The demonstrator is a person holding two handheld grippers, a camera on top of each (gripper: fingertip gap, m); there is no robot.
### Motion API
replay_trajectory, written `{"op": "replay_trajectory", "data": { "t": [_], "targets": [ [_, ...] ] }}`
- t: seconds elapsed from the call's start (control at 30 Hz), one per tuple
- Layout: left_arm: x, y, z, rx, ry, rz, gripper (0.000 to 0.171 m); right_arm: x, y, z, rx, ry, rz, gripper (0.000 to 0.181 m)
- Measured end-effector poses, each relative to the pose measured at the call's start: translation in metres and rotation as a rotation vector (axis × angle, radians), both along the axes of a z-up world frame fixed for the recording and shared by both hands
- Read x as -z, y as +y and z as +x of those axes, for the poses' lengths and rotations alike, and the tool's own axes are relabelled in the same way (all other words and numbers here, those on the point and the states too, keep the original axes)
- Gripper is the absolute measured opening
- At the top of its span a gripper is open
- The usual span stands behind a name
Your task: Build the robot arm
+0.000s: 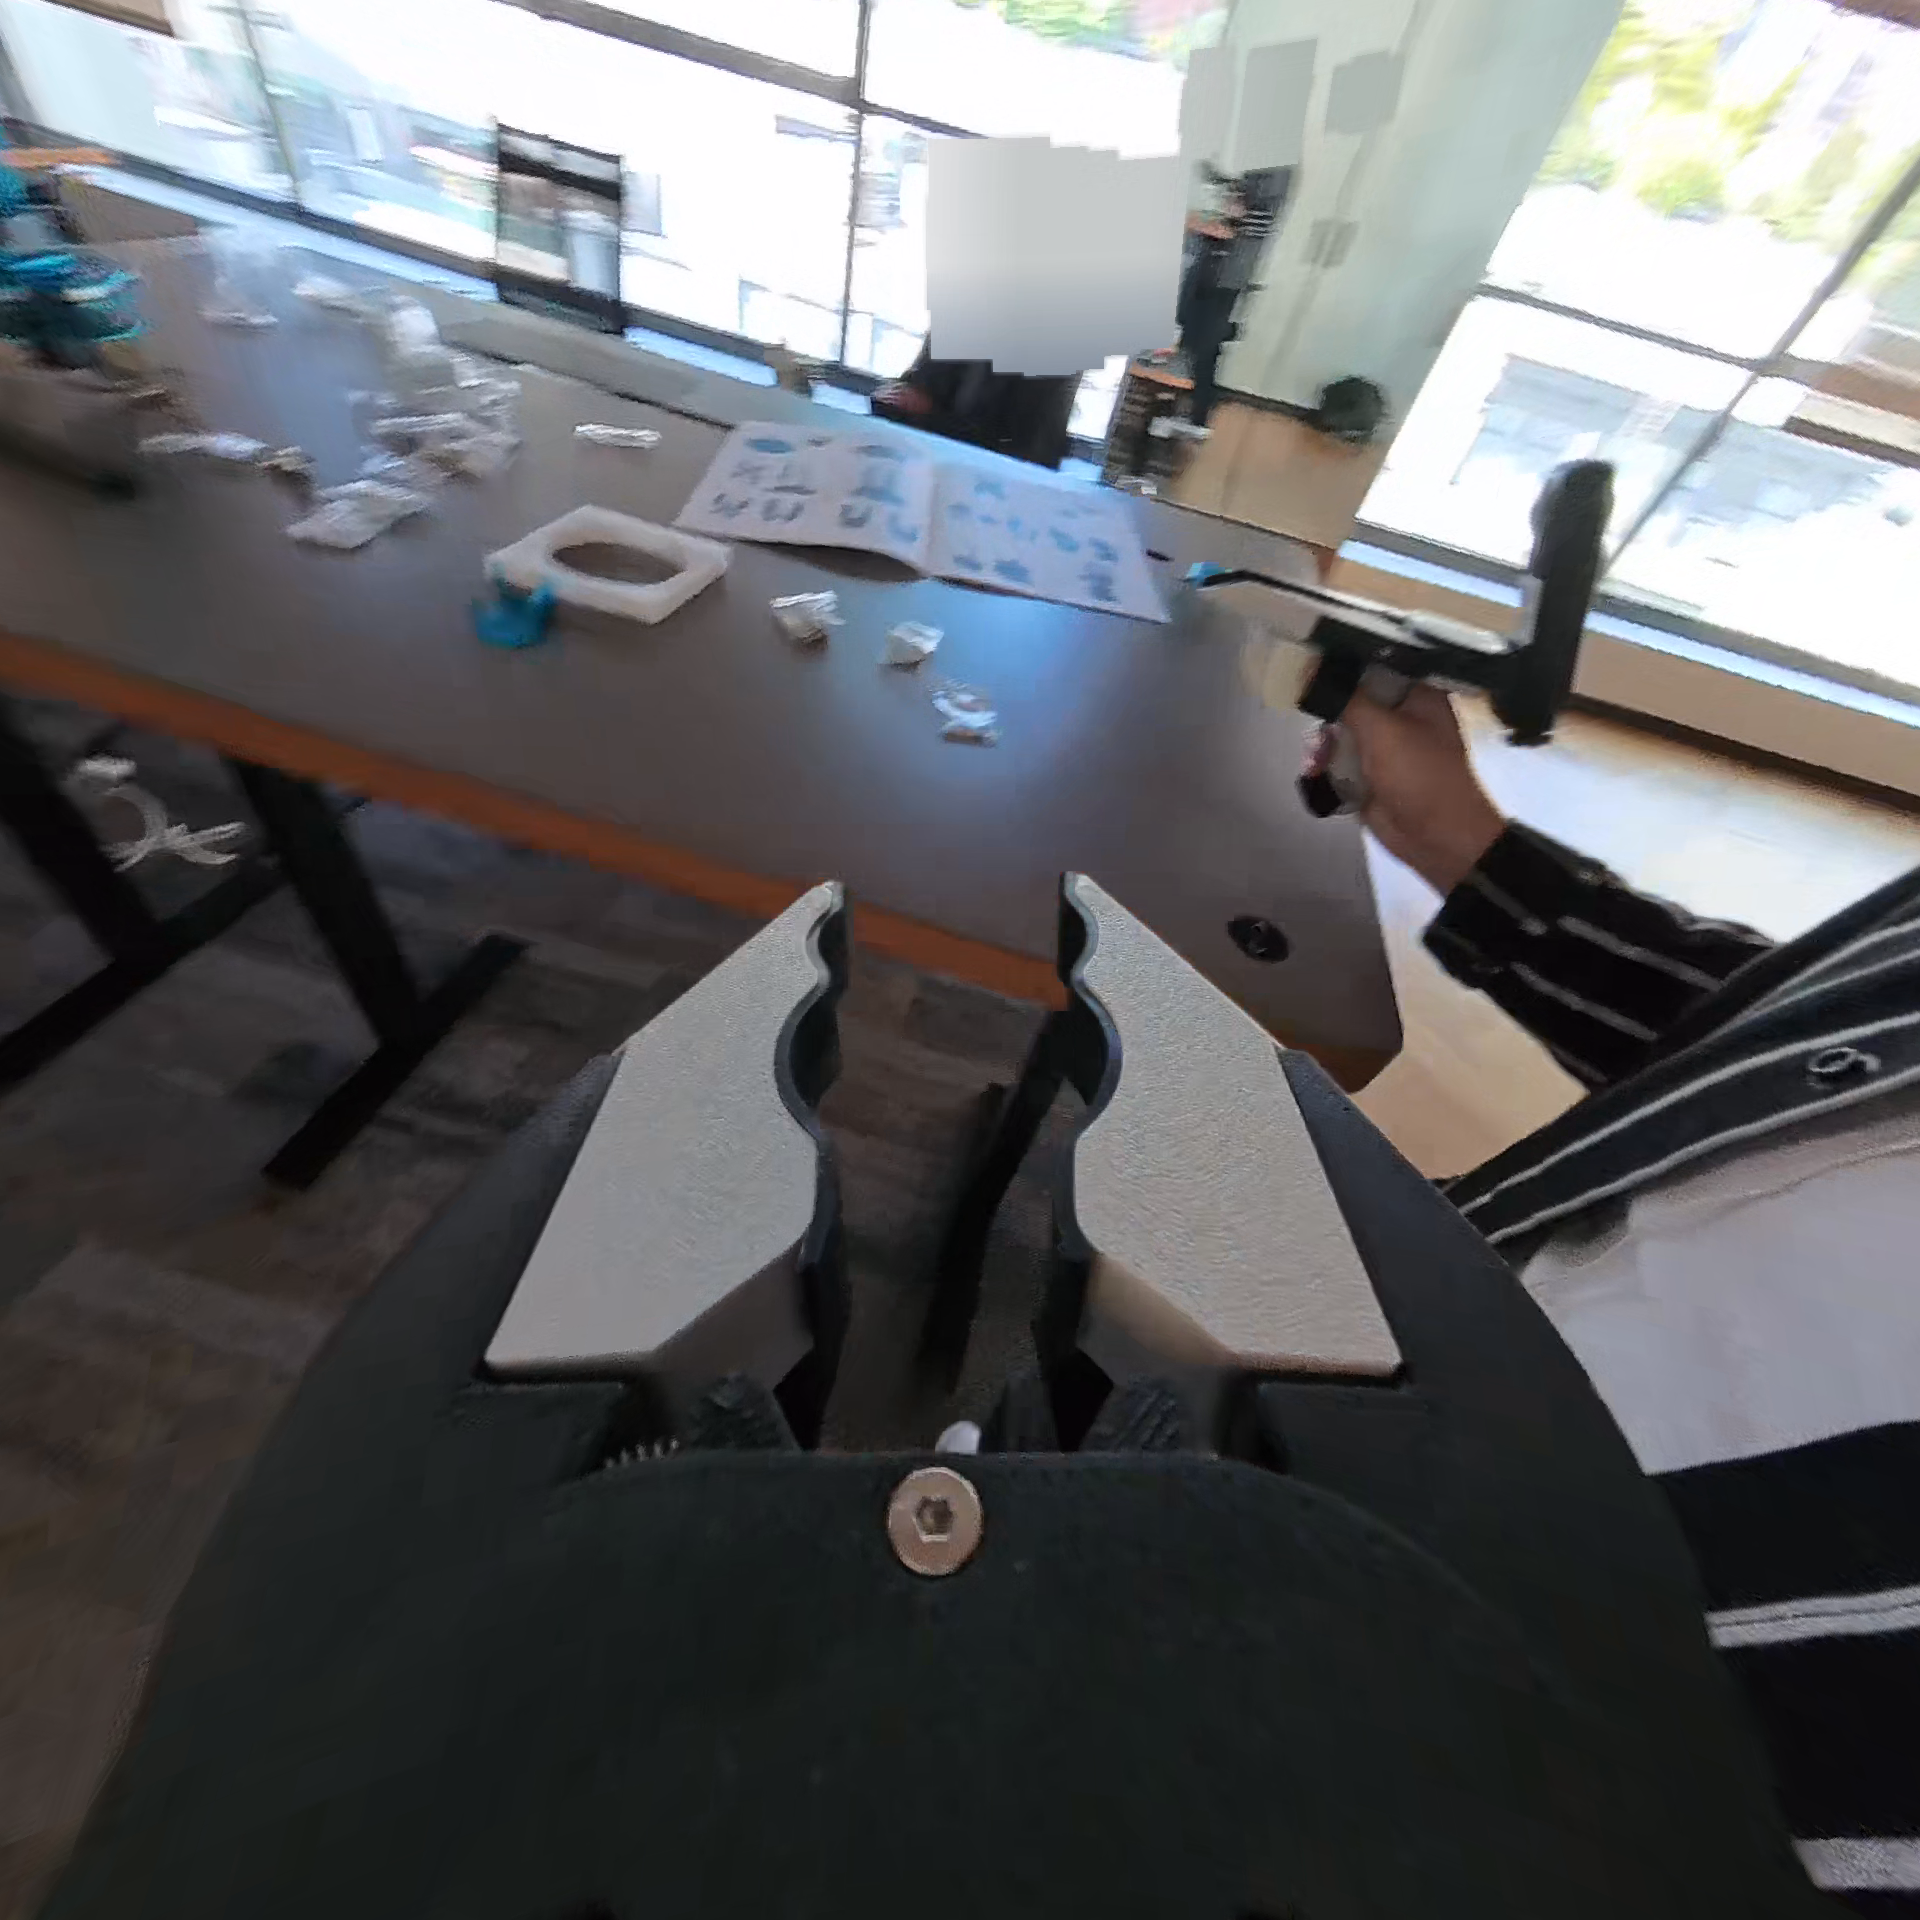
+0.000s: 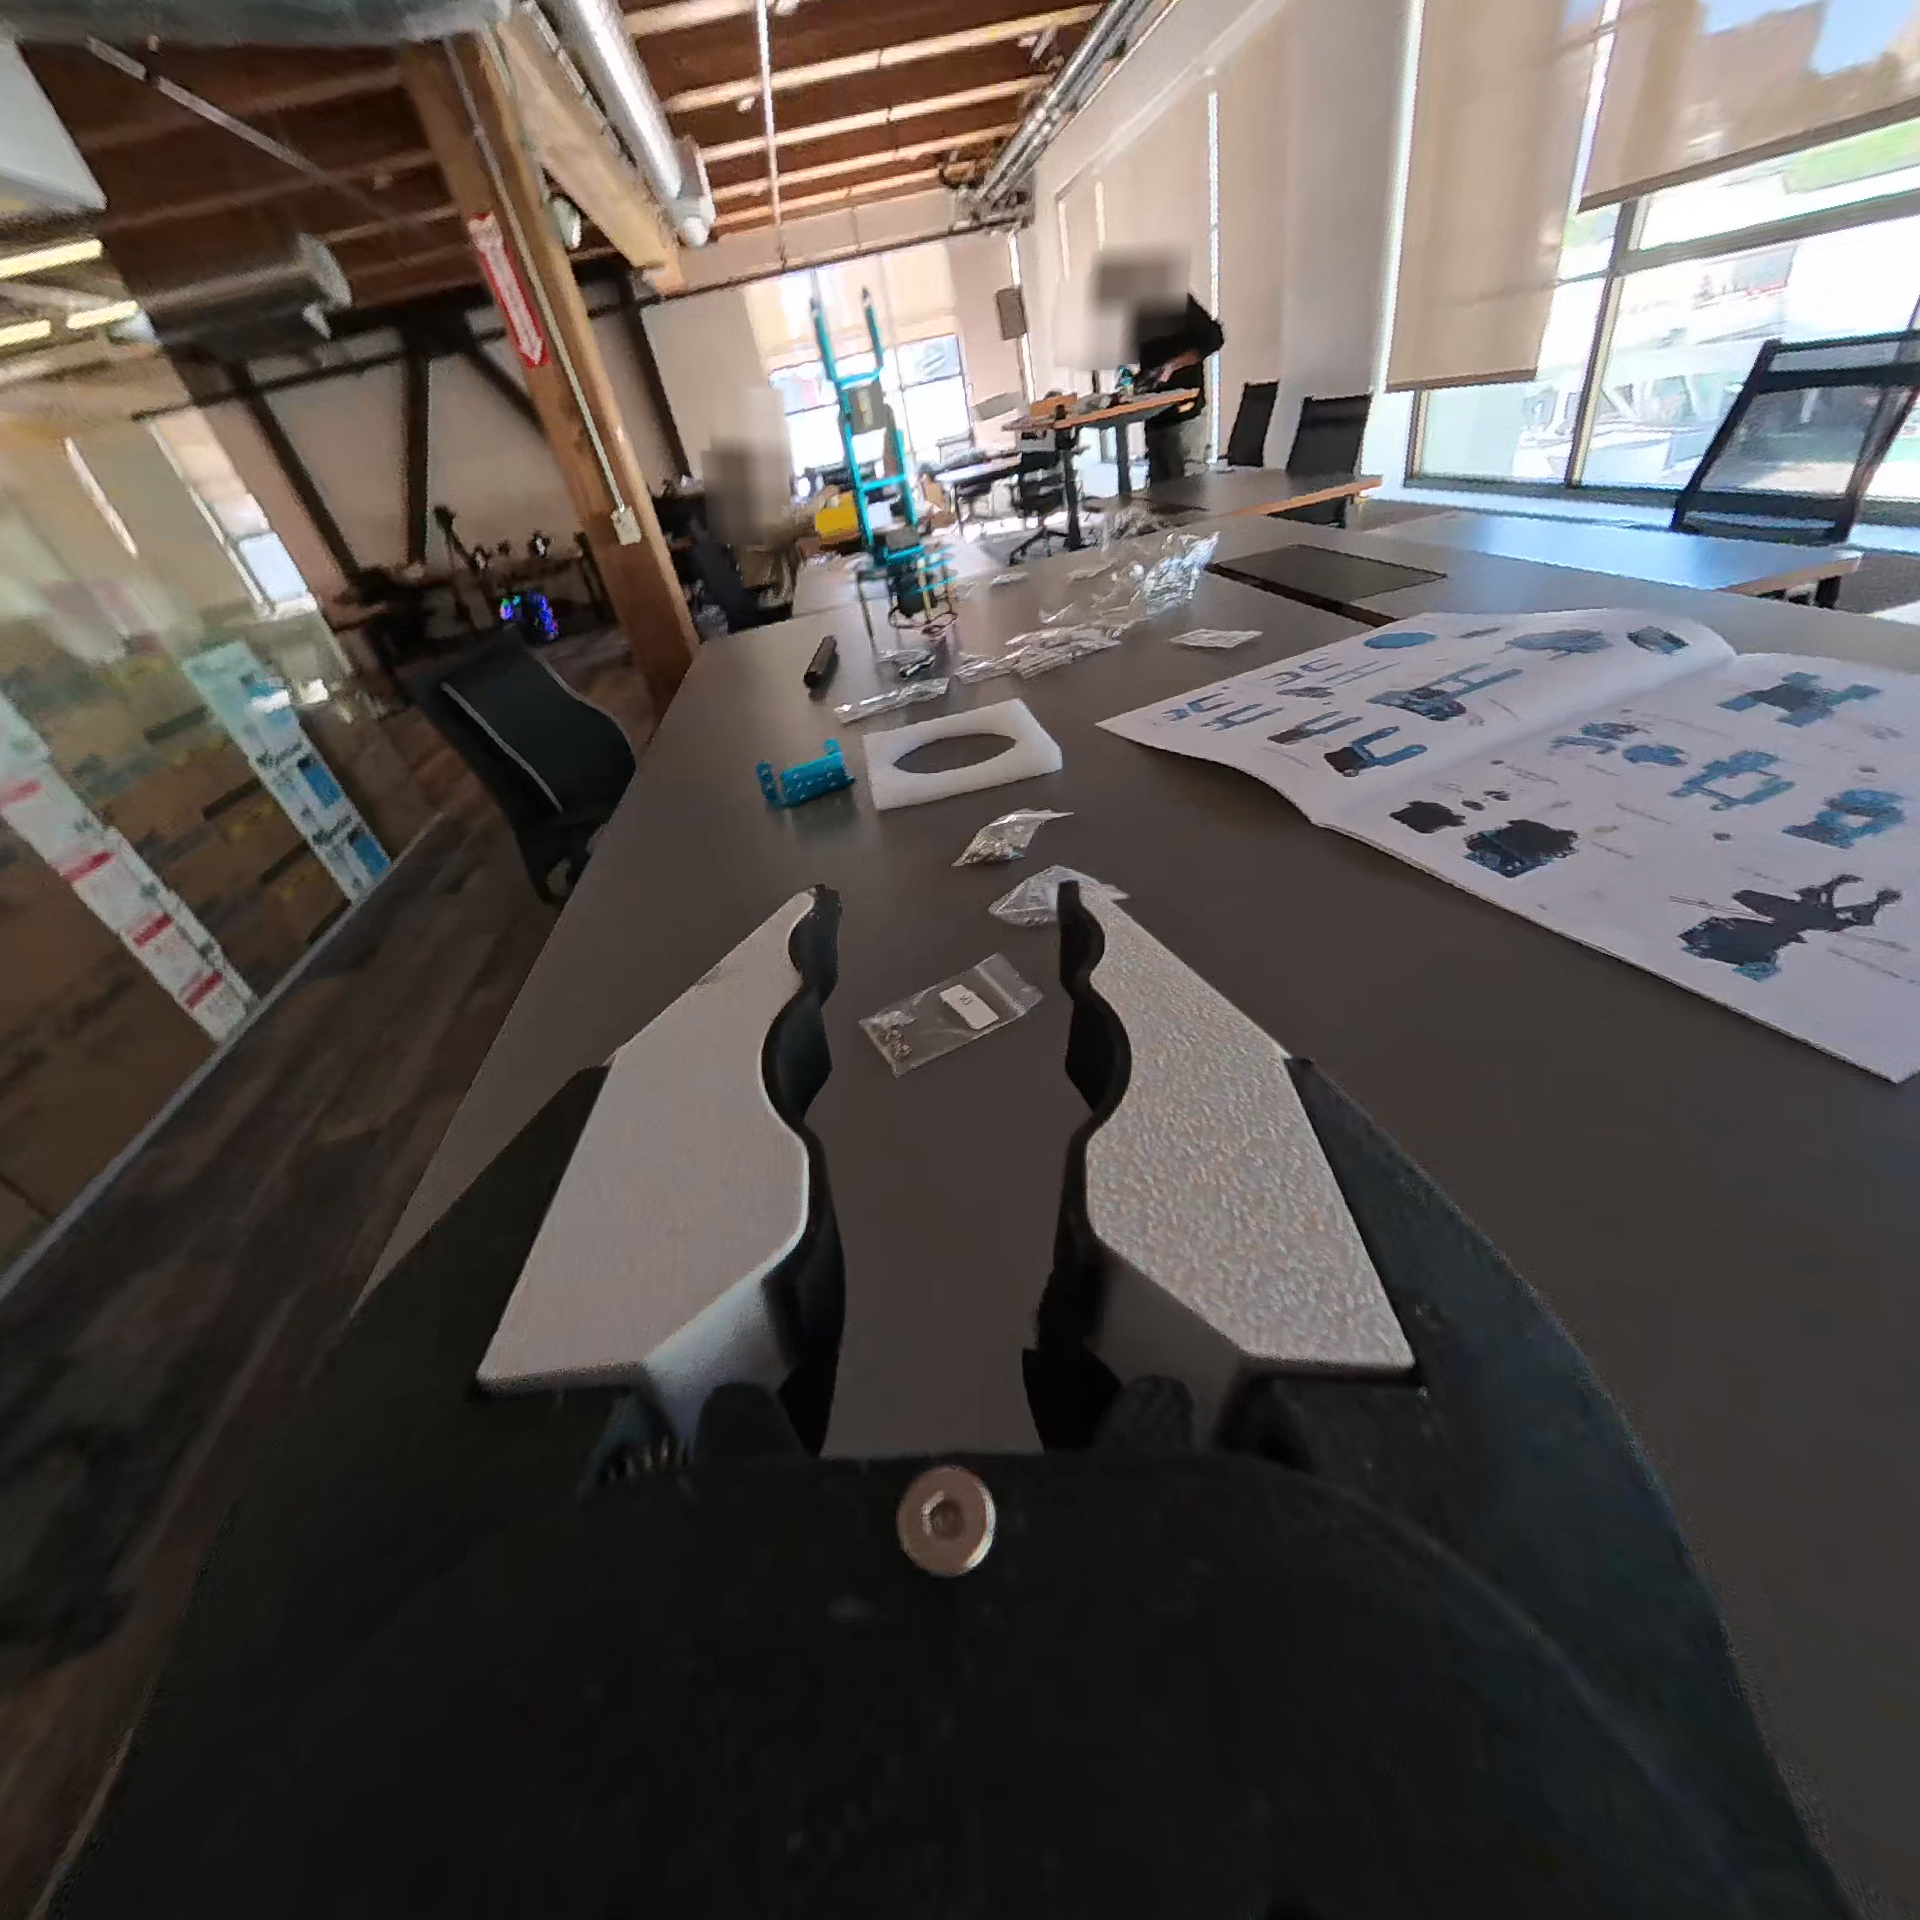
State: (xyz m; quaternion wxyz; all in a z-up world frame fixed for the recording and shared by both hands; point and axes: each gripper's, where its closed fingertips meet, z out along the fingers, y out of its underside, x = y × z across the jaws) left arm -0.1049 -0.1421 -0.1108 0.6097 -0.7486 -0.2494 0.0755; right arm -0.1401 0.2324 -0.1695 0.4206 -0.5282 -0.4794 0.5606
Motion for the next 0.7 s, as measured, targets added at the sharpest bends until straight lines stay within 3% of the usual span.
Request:
{"op": "replay_trajectory", "data": {
  "t": [0.2, 0.3, 0.37, 0.53, 0.6, 0.7],
  "targets": [
    [-0.019, 0.101, -0.071, 0.238, 0.040, 0.054, 0.038, 0.005, 0.030, -0.025, 0.086, 0.059, -0.065, 0.042],
    [-0.029, 0.156, -0.089, 0.427, -0.001, 0.087, 0.038, 0.010, 0.037, -0.034, 0.102, 0.079, -0.105, 0.042],
    [-0.029, 0.191, -0.107, 0.495, 0.055, 0.061, 0.037, 0.017, 0.040, -0.035, 0.112, 0.057, -0.104, 0.042],
    [-0.041, 0.284, -0.134, 0.735, 0.078, 0.097, 0.036, 0.016, 0.048, -0.037, 0.181, 0.053, 0.025, 0.041],
    [-0.055, 0.319, -0.145, 0.838, 0.120, 0.099, 0.035, 0.019, 0.047, -0.042, 0.183, 0.021, 0.057, 0.042],
    [-0.100, 0.367, -0.163, 0.963, 0.192, 0.191, 0.033, 0.019, 0.052, -0.041, 0.224, 0.018, 0.096, 0.042]
  ]
}}
